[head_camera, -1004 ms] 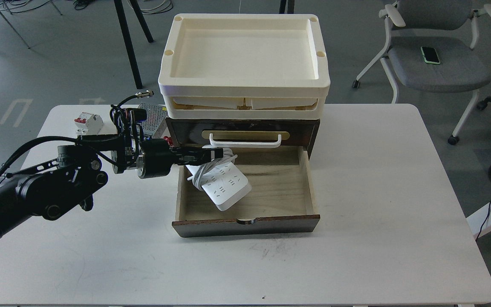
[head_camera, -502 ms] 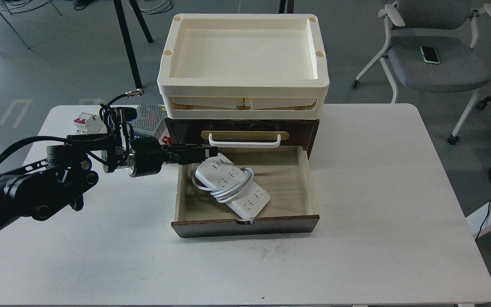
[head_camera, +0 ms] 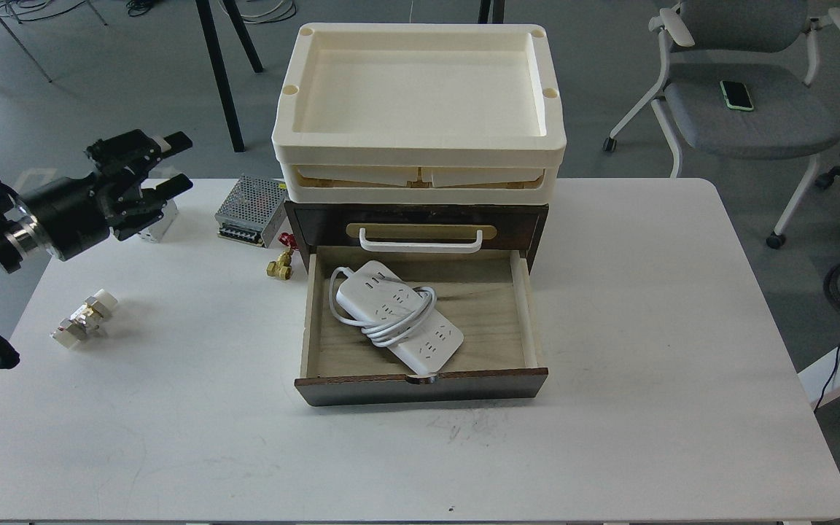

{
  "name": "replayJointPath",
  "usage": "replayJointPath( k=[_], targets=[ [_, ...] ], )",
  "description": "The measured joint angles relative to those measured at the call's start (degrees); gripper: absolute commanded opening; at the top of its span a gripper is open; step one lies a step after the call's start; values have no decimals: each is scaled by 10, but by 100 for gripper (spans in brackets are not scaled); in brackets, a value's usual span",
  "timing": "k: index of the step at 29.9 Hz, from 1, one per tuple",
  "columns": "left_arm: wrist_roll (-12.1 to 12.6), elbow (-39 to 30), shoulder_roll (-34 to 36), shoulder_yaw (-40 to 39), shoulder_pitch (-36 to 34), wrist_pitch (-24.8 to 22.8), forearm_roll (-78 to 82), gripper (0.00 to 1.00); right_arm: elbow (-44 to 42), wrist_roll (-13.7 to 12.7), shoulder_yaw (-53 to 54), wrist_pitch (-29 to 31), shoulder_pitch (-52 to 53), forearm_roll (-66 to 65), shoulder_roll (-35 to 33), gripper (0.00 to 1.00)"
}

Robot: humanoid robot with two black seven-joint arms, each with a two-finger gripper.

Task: Put charging cable into cabinet
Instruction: 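Open the left gripper and withdraw it away from the drawer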

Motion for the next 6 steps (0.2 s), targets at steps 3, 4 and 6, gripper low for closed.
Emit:
replayJointPath(
  k=[3,4,6],
  targets=[
    [0,30,-3,-39,-3,0,-133,83,15,0,12,0,-1,0,12,100],
    [0,39,-9,-50,-3,0,-157,83,20,0,14,0,-1,0,15,100],
    [0,53,-28,-64,-5,0,-186,83,36,0,15,0,-1,0,16,100]
  ],
)
